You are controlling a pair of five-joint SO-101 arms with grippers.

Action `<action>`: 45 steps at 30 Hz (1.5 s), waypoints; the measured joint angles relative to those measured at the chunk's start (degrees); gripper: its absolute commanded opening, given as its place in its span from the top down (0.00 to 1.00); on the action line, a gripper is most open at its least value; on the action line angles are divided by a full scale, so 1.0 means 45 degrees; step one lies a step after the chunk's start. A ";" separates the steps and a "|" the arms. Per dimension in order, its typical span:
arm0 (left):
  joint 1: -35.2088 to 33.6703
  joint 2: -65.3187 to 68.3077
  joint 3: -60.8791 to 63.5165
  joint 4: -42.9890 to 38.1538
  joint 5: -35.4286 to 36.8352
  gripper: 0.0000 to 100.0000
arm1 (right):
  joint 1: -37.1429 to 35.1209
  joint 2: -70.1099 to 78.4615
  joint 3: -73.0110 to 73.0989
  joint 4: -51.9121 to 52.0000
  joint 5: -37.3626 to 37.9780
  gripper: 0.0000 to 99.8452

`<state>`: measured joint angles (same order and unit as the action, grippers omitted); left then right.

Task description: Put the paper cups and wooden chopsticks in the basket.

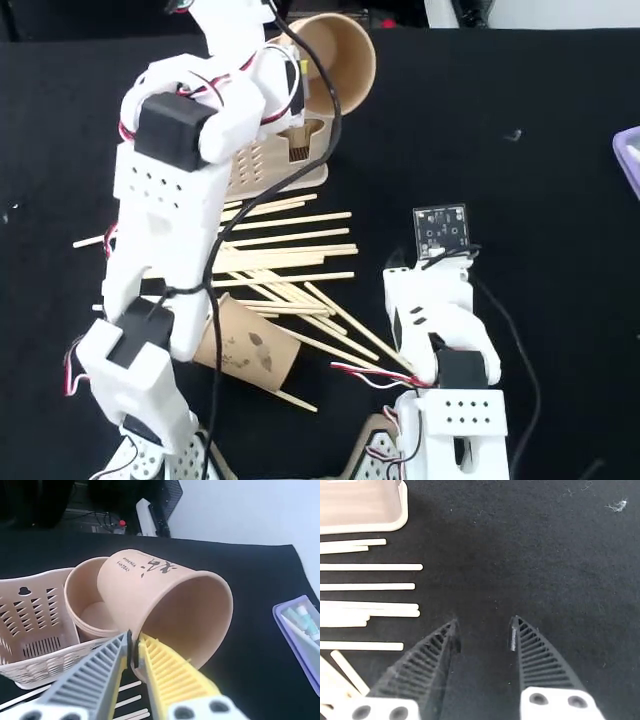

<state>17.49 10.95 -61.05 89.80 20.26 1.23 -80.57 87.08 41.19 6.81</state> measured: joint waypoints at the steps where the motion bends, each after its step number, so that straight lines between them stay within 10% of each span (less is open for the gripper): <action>1: -0.0098 0.0020 0.0000 0.0000 0.0000 0.97 | 0.0000 0.0000 0.0000 0.0000 0.0000 0.83; 45: -0.1485 0.0020 0.1778 -0.1407 0.0977 0.80 | 0.0000 0.0000 0.0000 0.0000 0.0000 0.83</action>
<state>10.81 11.03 -53.05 83.47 24.66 1.23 -80.57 87.08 41.19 6.81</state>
